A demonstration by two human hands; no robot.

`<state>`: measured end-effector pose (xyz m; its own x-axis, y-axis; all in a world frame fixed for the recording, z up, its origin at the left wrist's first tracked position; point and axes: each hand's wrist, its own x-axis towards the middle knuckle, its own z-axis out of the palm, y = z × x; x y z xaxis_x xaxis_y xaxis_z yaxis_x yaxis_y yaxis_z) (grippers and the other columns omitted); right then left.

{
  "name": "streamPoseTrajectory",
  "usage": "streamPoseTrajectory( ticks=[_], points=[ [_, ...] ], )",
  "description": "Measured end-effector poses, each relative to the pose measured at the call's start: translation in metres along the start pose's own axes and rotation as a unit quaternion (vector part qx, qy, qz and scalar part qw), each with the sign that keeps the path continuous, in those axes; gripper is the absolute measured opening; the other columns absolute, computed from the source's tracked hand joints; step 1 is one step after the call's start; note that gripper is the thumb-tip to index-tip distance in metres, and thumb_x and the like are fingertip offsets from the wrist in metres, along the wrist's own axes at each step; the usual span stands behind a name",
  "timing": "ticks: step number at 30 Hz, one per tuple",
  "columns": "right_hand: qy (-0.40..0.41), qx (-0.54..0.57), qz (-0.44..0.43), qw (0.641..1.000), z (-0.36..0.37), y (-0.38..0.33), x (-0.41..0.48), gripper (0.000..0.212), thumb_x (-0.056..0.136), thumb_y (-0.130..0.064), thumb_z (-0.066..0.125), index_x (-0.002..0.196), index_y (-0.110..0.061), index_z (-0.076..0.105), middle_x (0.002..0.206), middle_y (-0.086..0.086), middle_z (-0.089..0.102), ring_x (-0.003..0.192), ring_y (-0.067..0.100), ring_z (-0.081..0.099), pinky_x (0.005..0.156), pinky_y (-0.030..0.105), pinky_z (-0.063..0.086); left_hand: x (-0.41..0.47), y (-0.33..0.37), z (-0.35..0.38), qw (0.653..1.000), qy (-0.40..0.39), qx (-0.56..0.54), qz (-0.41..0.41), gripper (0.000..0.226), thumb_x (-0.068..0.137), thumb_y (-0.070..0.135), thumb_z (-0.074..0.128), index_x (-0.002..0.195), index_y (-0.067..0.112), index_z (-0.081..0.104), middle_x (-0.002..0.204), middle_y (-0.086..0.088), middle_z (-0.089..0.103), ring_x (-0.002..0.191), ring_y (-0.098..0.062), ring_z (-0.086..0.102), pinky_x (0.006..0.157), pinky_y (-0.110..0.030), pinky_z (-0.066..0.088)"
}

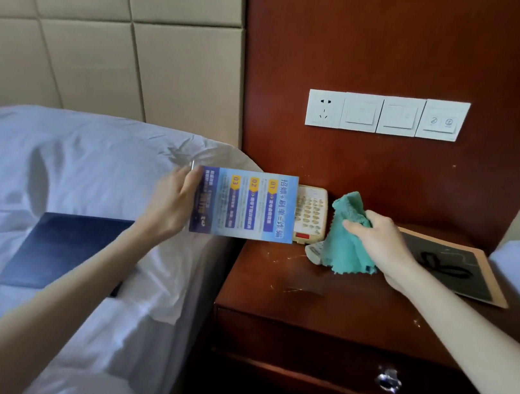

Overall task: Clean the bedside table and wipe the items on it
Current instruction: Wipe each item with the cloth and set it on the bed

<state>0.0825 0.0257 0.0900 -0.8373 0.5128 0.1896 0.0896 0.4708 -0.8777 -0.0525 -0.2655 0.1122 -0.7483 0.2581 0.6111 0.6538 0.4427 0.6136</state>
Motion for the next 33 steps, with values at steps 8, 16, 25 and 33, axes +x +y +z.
streamPoseTrajectory(
  ticks=[8, 16, 25, 33],
  points=[
    [0.004, 0.018, -0.019, 1.000, 0.033, -0.021, -0.004, 0.016, 0.092, -0.027, 0.057, 0.105, -0.019, 0.062, 0.102, 0.003, 0.068, 0.090, 0.019, 0.065, 0.075, 0.038, 0.056, 0.008, -0.067, -0.078, 0.990, 0.022, 0.011, -0.141, 0.058, 0.093, 0.051, 0.034, 0.084, 0.002, 0.064, 0.064, 0.000, 0.054, 0.063, -0.018, 0.048, 0.075, -0.042, 0.049],
    [-0.015, 0.019, -0.036, 0.999, 0.062, -0.030, -0.011, 0.028, 0.093, -0.030, 0.056, 0.118, -0.018, 0.060, 0.108, 0.003, 0.064, 0.076, 0.002, 0.055, 0.053, 0.015, 0.038, -0.012, -0.122, -0.148, 0.963, 0.034, 0.124, -0.237, 0.051, 0.096, 0.043, 0.044, 0.063, 0.008, 0.061, 0.056, -0.006, 0.051, 0.054, -0.021, 0.046, 0.055, -0.028, 0.037],
    [-0.006, -0.035, -0.054, 0.998, 0.054, -0.028, -0.017, 0.024, 0.095, -0.030, 0.054, 0.115, -0.019, 0.060, 0.104, 0.002, 0.064, 0.072, -0.001, 0.053, 0.050, 0.014, 0.034, -0.045, -0.163, -0.178, 0.944, 0.032, 0.189, -0.269, 0.057, 0.099, 0.037, 0.038, 0.069, -0.004, 0.063, 0.064, -0.021, 0.059, 0.061, -0.031, 0.055, 0.060, -0.035, 0.039],
    [0.001, -0.031, -0.023, 0.999, 0.042, -0.018, -0.017, 0.018, 0.095, -0.033, 0.052, 0.106, -0.020, 0.058, 0.107, 0.007, 0.066, 0.100, 0.028, 0.061, 0.092, 0.049, 0.047, -0.032, -0.147, -0.158, 0.927, 0.014, 0.325, -0.185, 0.022, 0.085, 0.015, 0.056, 0.101, 0.005, 0.067, 0.106, -0.021, 0.057, 0.100, -0.039, 0.055, 0.083, -0.045, 0.047]
  ],
)
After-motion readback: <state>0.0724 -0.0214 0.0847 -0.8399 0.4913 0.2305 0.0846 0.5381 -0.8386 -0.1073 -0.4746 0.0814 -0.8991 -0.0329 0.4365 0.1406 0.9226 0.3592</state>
